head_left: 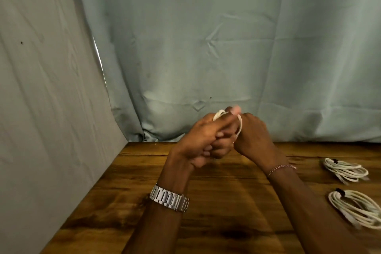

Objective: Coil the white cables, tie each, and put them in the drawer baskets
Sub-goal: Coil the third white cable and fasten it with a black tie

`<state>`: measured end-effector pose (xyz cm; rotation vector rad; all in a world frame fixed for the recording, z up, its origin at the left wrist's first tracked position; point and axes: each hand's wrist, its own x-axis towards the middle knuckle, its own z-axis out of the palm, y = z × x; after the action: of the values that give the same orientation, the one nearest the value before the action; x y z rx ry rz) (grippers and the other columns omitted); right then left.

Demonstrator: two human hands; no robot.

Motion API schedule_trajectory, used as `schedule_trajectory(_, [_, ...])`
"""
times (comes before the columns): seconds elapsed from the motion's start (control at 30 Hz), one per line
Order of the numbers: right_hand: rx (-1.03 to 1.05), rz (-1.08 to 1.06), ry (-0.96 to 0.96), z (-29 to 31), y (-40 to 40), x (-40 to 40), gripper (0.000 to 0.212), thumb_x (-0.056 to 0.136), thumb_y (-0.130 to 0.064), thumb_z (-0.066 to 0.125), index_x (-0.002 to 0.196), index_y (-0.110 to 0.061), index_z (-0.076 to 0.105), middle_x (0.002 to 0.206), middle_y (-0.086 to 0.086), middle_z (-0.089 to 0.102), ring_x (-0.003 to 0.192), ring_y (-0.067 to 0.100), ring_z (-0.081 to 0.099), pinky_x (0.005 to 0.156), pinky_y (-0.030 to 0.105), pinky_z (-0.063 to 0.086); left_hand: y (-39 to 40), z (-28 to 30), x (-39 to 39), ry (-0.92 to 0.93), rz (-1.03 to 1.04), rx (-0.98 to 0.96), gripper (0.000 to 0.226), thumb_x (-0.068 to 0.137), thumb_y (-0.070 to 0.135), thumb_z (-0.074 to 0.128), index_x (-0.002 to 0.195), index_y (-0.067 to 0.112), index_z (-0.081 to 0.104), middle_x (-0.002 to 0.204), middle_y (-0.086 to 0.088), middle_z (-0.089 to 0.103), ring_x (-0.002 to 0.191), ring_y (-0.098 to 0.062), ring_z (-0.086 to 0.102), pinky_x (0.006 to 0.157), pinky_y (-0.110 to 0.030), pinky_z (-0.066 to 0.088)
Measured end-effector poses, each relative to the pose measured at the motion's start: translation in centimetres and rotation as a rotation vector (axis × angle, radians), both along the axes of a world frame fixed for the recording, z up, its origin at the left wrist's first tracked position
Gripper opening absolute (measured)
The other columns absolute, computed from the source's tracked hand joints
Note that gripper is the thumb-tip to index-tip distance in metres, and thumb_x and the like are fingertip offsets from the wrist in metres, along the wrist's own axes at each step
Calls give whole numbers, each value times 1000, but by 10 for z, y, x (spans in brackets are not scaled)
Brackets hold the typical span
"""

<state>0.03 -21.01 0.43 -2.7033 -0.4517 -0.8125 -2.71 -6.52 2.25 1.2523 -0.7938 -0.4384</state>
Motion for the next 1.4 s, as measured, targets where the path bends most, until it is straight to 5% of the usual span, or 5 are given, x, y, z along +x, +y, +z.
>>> schedule_trajectory(0.13, [-66, -87, 49, -2, 2, 0, 35, 100, -37, 50, 129, -18, 45, 109, 13, 69, 101, 38, 66, 72, 35, 38, 6, 1, 10, 186, -133, -187, 66, 82, 70, 58, 56, 17, 27, 39, 3, 16, 32, -10, 10, 38, -26, -1])
schedule_trajectory(0.47, [-465, 77, 354, -4, 29, -23, 28, 109, -23, 38, 132, -15, 51, 129, 15, 60, 113, 35, 62, 80, 38, 45, 1, 2, 22, 371, 324, -528, 53, 105, 29, 38, 54, 17, 45, 35, 5, 24, 24, -6, 27, 32, -16, 19])
schedule_trajectory(0.63, [-442, 120, 414, 3, 35, -36, 33, 105, -7, 42, 138, -8, 43, 123, 18, 60, 107, 34, 63, 73, 33, 40, 4, 4, 20, 278, 487, -503, 34, 105, 28, 43, 129, 9, 58, 46, -1, 44, 78, -34, 75, 66, -38, 63])
schedule_trajectory(0.8, [-390, 173, 398, 20, 20, -49, 23, 106, -17, 46, 129, -15, 49, 102, 7, 60, 87, 22, 62, 75, 38, 53, 6, 5, 21, 213, 514, -447, 44, 103, 29, 47, 145, 15, 47, 140, -8, 60, 119, -44, 62, 80, -51, 61])
schedule_trajectory(1.4, [-255, 285, 447, 34, 8, -70, 27, 108, -36, 41, 84, -30, 52, 77, -9, 54, 69, 7, 51, 66, 25, 40, 25, -2, 39, 248, 597, -491, 49, 102, 12, 50, 150, 12, 37, 152, -11, 48, 124, -42, 59, 84, -55, 59])
